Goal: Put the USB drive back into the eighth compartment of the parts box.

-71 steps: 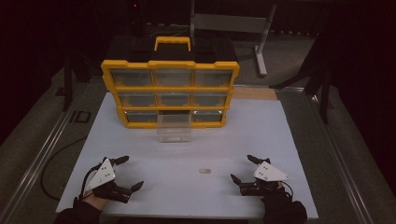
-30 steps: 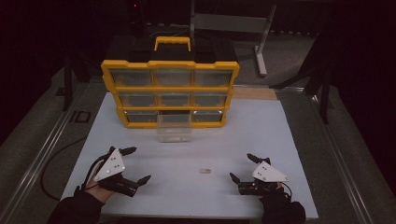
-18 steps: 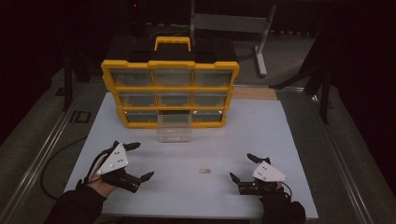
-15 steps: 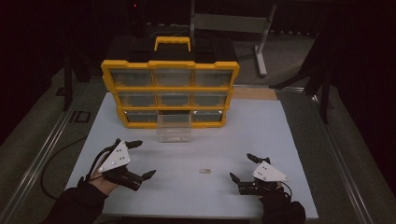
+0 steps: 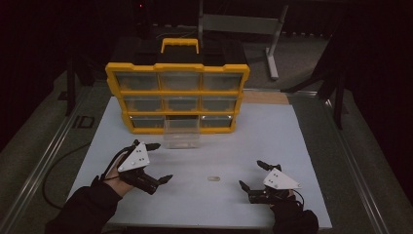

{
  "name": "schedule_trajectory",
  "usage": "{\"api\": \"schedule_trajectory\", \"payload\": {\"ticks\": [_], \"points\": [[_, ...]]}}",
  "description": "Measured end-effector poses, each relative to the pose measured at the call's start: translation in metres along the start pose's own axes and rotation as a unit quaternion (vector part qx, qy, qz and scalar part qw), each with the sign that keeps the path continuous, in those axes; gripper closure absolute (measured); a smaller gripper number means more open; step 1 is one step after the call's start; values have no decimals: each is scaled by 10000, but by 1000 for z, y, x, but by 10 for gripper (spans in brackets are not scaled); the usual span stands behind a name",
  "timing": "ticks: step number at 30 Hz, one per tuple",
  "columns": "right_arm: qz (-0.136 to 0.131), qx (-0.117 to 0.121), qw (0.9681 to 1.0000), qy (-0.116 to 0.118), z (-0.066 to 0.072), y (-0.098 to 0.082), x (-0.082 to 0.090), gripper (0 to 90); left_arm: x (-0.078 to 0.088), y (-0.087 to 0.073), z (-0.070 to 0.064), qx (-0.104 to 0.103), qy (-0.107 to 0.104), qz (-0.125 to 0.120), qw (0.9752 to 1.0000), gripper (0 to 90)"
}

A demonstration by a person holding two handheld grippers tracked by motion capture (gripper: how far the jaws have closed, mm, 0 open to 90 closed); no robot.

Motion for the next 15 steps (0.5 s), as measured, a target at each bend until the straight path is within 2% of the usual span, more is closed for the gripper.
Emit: {"api": "schedule_trajectory", "payload": {"ticks": [15], "points": [[-44,-47,10000,7,0,2,0,95,-24,25,-7,-285,-317,50,9991,3]]}}
Point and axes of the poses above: each handheld gripper's, and its own axes: x roughly backward along the jaws, y roughly out of its top, z roughly to its left, the point moved 10 cm from there along -x, roughly forward along the jaws, and after that the axes turned 3 degrees about -x, right-handed, at the moved point
